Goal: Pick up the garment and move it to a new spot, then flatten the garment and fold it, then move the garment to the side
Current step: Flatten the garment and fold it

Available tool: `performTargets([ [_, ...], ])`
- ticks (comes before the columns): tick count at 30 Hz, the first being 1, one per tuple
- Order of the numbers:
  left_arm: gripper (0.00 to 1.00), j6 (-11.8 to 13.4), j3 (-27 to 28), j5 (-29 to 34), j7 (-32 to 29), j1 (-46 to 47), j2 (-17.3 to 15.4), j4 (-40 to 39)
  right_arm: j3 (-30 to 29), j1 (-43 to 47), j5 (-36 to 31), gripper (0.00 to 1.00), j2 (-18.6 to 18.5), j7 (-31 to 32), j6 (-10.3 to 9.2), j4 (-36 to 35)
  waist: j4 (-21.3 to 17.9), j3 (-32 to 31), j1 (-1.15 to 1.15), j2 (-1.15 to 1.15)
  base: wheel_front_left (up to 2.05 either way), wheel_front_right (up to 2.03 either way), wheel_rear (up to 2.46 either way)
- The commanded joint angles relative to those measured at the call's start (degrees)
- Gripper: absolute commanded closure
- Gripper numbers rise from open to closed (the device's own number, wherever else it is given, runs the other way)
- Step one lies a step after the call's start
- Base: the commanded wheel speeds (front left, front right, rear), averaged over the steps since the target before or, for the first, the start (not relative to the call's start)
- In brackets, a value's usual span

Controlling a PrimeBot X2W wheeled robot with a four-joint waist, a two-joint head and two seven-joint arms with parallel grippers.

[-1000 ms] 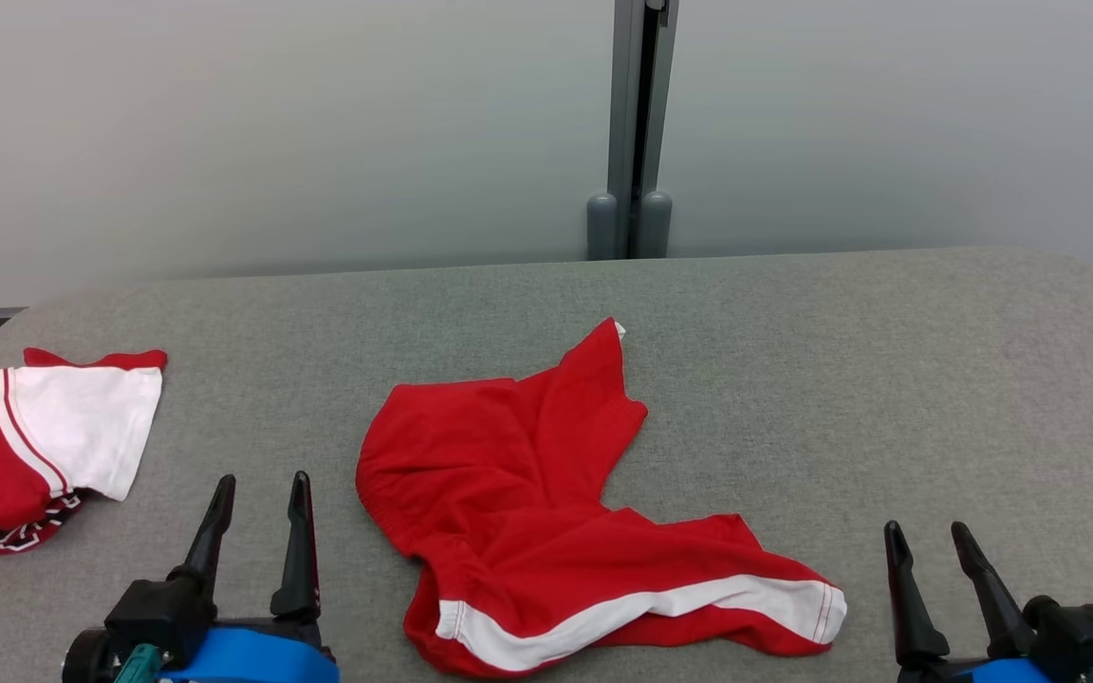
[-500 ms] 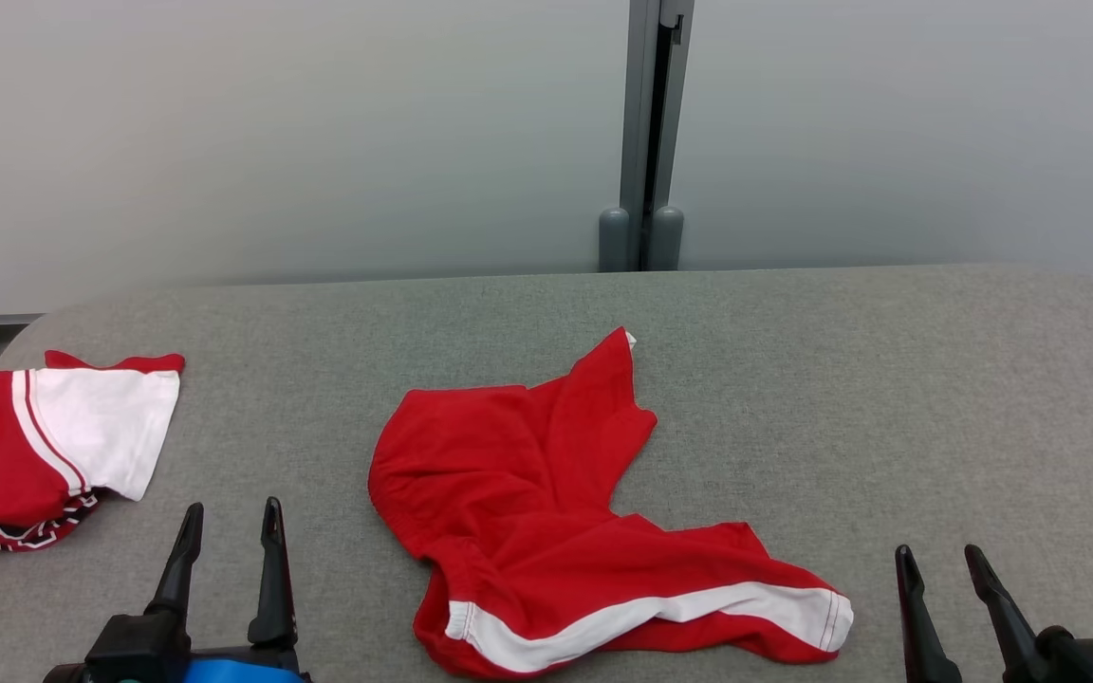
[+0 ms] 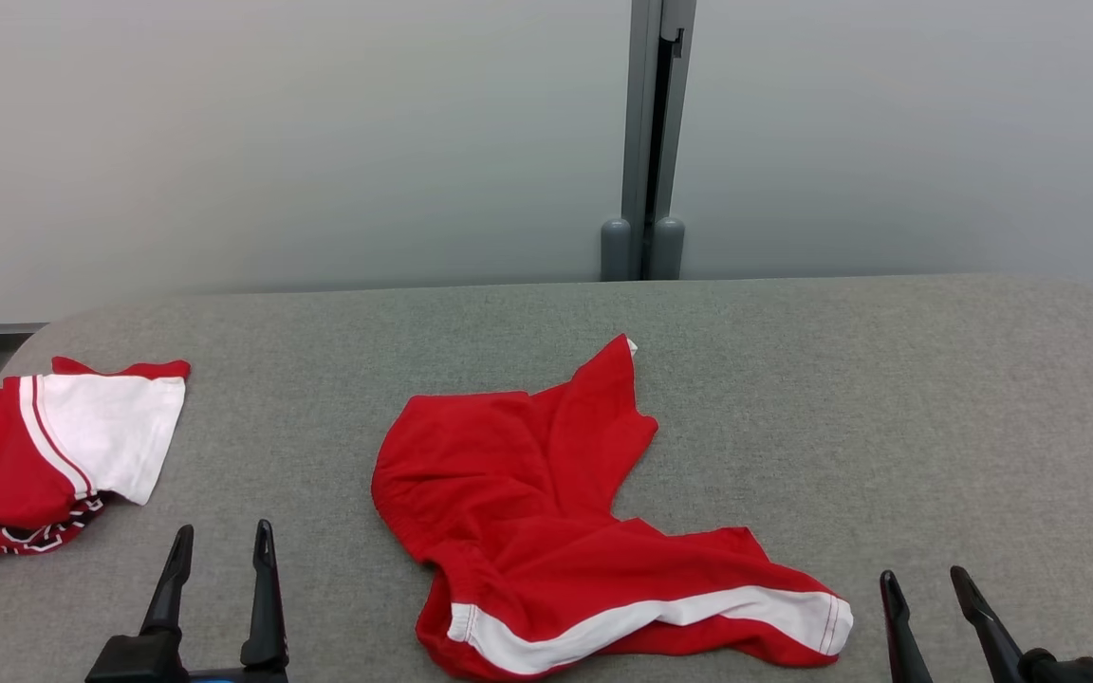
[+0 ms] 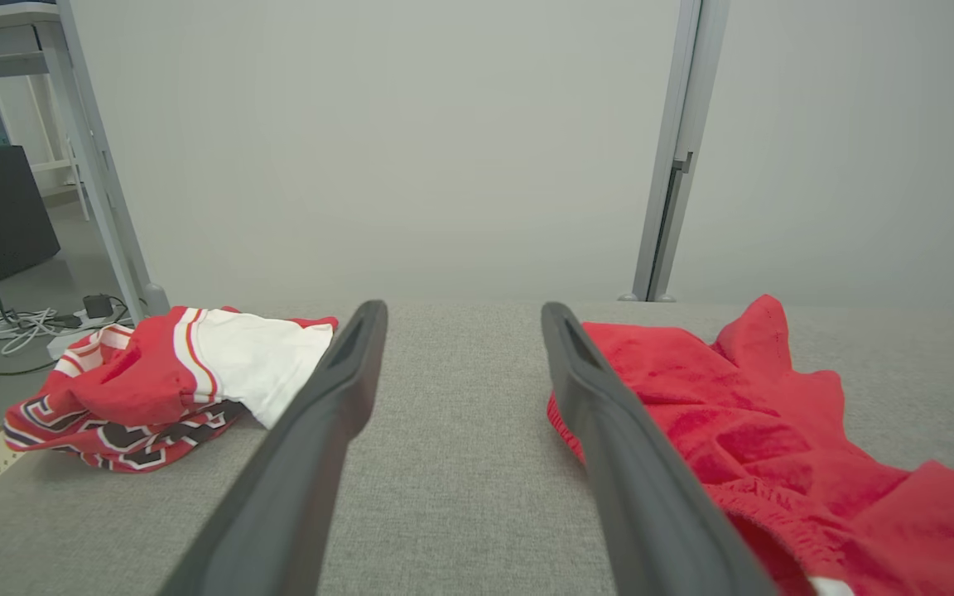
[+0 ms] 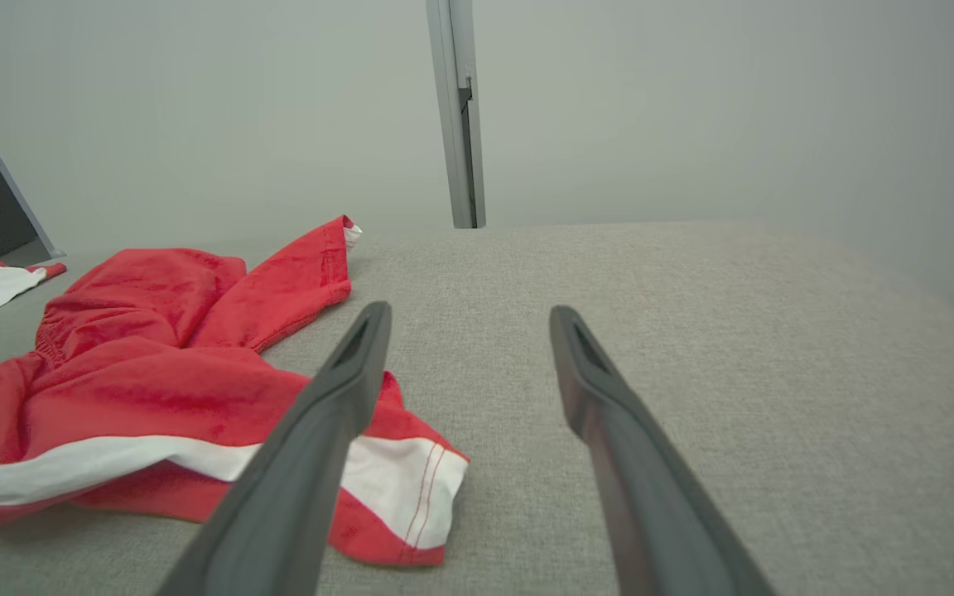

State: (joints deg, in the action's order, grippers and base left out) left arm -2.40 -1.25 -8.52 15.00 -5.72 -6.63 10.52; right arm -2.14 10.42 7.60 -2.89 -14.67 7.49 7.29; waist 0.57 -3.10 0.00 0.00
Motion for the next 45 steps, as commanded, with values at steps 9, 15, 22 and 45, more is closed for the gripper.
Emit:
performTargets([
  [9, 0.00, -3.07, -4.46, 0.97, 0.27, 0.67, 0.99, 2.06, 1.21, 0.19, -1.39, 0.00, -0.02, 1.85, 0.01, 4.05, -0.03, 0.39, 0.00, 0.00, 0.00, 0.00, 0.00],
  [15, 0.00, -4.65, -10.85, 0.47, -0.03, 1.76, 0.69, 6.16, 2.74, -1.39, 0.00, 0.00, -1.09, 1.82, 0.01, 8.68, 0.03, 0.97, 0.00, 0.00, 0.00, 0.00, 0.00],
  [22, 0.00, -5.16, -20.36, -3.12, -2.11, 4.17, -1.57, 10.51, 5.83, -4.35, 0.92, 0.00, -2.32, 0.97, 0.01, 15.24, -0.26, 2.09, 0.00, 0.00, 0.00, 0.00, 0.00],
  [45, 0.00, -5.03, -38.67, -14.82, -8.45, 15.09, -8.64, 17.06, 15.48, -14.63, 5.10, 0.00, -3.88, -0.57, 0.01, 25.85, -1.52, 6.15, 0.00, 0.00, 0.00, 0.00, 0.00],
])
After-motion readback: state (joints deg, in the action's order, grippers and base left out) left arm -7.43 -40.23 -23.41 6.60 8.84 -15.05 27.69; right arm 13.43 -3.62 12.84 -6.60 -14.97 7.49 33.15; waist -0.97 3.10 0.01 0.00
